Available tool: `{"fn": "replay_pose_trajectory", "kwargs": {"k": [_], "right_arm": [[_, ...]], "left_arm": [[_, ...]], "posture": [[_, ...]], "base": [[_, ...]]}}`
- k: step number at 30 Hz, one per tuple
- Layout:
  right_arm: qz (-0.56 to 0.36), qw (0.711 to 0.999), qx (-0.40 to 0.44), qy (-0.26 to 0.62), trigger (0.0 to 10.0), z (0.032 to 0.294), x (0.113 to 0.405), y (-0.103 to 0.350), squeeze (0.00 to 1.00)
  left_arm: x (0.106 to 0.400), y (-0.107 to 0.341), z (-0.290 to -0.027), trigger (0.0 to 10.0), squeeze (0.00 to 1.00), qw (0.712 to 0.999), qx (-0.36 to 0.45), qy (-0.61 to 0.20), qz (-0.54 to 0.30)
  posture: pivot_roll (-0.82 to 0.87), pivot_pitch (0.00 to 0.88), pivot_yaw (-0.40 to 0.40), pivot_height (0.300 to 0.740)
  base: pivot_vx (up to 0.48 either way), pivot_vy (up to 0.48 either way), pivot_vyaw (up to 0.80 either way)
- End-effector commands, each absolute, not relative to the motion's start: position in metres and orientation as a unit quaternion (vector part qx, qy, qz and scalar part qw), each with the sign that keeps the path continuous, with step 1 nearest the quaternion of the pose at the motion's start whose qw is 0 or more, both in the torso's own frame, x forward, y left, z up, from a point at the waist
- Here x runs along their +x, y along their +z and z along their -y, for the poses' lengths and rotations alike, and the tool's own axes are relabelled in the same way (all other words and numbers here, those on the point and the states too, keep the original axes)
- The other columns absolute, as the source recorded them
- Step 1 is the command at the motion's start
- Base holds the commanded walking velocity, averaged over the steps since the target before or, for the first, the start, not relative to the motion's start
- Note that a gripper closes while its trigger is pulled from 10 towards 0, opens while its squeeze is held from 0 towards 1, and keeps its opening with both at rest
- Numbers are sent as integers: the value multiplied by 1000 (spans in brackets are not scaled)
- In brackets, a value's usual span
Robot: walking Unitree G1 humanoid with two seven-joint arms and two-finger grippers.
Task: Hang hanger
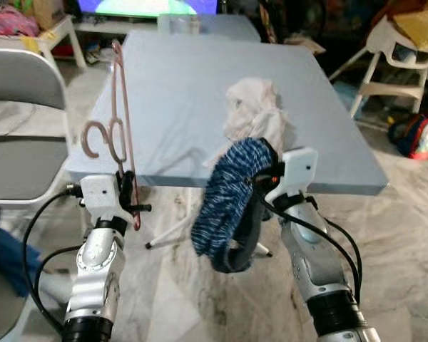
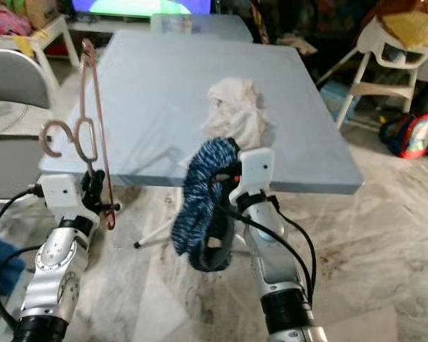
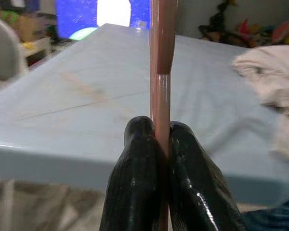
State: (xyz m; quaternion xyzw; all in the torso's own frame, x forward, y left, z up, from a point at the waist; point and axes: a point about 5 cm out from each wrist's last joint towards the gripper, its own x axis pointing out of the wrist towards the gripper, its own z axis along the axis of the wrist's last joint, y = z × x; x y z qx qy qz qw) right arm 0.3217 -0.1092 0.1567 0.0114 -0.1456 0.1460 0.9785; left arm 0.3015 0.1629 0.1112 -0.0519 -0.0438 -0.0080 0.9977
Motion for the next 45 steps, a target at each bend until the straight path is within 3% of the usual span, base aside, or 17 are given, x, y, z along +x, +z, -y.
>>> {"fn": "replay_pose_trajectory", "kwargs": {"k": [1, 7, 32, 39, 45], "right_arm": [[171, 974, 17, 144, 10000, 108, 323, 170, 0], [188, 971, 15, 146, 10000, 109, 323, 181, 0], [154, 970, 0, 186, 10000, 109, 324, 175, 0], [129, 959, 22, 251, 10000, 95, 326, 174, 0], [134, 935, 20, 326, 10000, 82, 346, 195, 0]], "left_arm": [[303, 127, -165, 10000, 0, 997, -27, -18, 73], [302, 140, -165, 10000, 0, 995, -29, -15, 89], [272, 132, -176, 10000, 0, 996, 8, 49, 78], [263, 142, -180, 10000, 0, 991, 68, 52, 99], [249, 129, -185, 10000, 0, 993, 76, 53, 71]], "posture": [[175, 67, -56, 740], [176, 87, -62, 740], [238, 186, -123, 740], [274, 209, -115, 740], [292, 222, -109, 740]], "base": [[356, 0, 0], [350, 0, 0], [0, 0, 0], [0, 0, 0], [0, 0, 0]]}}
